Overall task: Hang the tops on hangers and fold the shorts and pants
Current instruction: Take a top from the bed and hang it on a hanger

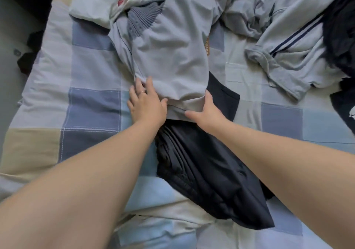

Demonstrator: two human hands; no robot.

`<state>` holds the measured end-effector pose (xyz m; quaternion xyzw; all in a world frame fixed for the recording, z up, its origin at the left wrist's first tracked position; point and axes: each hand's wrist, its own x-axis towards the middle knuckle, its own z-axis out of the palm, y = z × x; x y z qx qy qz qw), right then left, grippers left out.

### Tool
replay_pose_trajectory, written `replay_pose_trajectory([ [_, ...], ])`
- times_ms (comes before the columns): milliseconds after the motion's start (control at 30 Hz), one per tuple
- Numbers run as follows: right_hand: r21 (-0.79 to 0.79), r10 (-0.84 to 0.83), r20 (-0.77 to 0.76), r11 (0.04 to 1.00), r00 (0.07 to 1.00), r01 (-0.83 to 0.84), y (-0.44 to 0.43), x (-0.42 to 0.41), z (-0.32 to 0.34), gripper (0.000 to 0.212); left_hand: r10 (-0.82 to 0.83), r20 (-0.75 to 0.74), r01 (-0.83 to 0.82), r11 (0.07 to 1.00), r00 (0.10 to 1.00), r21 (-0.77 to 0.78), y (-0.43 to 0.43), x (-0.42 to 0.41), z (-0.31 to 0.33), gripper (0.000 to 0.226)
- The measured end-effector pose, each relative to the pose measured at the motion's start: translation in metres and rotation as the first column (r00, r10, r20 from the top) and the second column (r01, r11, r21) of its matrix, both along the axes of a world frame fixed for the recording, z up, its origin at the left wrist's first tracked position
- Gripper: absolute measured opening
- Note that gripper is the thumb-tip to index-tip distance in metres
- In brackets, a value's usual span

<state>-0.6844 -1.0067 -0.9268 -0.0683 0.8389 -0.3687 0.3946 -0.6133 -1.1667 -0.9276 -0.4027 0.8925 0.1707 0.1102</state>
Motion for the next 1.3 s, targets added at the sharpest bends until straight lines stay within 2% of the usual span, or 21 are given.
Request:
replay_pose_trajectory([
  [67,-0.024,-0.054,0.000,0.998,0.999,0.054,-0.009,-0.003,-0.013,0.083,0.038,-0.029,-0.035,0.995,0.999,0.096,-0.014,-0.007,-0.015,0.084],
  [133,-0.025,-0.096,0.001,0.995,0.995,0.096,-0.011,-0.003,-0.021,0.063,0.129,-0.108,-0.097,0.960,0.986,0.261,-0.025,-0.011,-0.026,0.080],
  [200,-0.038,-0.161,-0.006,0.986,0.987,0.160,-0.006,-0.004,-0.024,0.044,0.222,-0.166,-0.160,0.933,0.961,0.324,-0.031,-0.011,-0.030,0.059],
  [300,-0.071,-0.271,0.071,0.959,0.960,0.276,0.002,-0.004,-0.020,0.028,0.191,-0.100,-0.144,0.924,0.977,0.355,-0.028,-0.005,-0.020,0.038],
  [367,-0.059,-0.332,0.152,0.937,0.931,0.344,0.008,-0.001,-0.015,0.033,0.157,-0.070,-0.113,0.897,0.985,0.427,-0.019,0.003,-0.005,0.033],
  [500,-0.063,-0.401,0.295,0.898,0.868,0.436,0.027,0.018,0.007,0.053,0.060,-0.046,-0.017,0.775,0.997,0.632,0.016,0.035,0.029,0.029],
  [600,-0.018,-0.372,0.287,0.919,0.883,0.393,0.050,0.034,0.024,0.037,-0.029,-0.010,0.028,0.715,1.000,0.699,0.052,0.065,0.055,0.018],
  [733,0.018,-0.319,0.332,0.943,0.888,0.332,0.086,0.051,0.050,0.040,-0.183,0.028,0.097,0.635,0.983,0.767,0.099,0.095,0.083,0.006],
  [867,0.000,-0.319,0.484,0.931,0.815,0.364,0.120,0.067,0.073,0.039,-0.292,0.085,0.101,0.568,0.953,0.817,0.140,0.119,0.103,0.016],
  [933,0.021,-0.282,0.521,0.948,0.805,0.318,0.135,0.075,0.082,0.038,-0.311,0.123,0.063,0.528,0.942,0.847,0.159,0.131,0.111,0.021],
  [1033,0.040,-0.254,0.515,0.961,0.819,0.273,0.159,0.090,0.089,0.026,-0.353,0.162,0.025,0.470,0.922,0.882,0.193,0.149,0.122,0.022],
  [1133,0.081,-0.248,0.416,0.968,0.875,0.236,0.185,0.101,0.099,0.022,-0.406,0.163,0.037,0.441,0.899,0.897,0.234,0.169,0.133,0.017],
  [1200,0.109,-0.283,0.399,0.959,0.872,0.261,0.205,0.108,0.110,0.027,-0.353,0.157,0.018,0.444,0.922,0.896,0.261,0.182,0.138,0.017],
  [1300,0.087,-0.349,0.422,0.934,0.837,0.345,0.240,0.114,0.133,0.023,-0.256,0.168,-0.038,0.447,0.952,0.894,0.294,0.198,0.148,0.016],
])
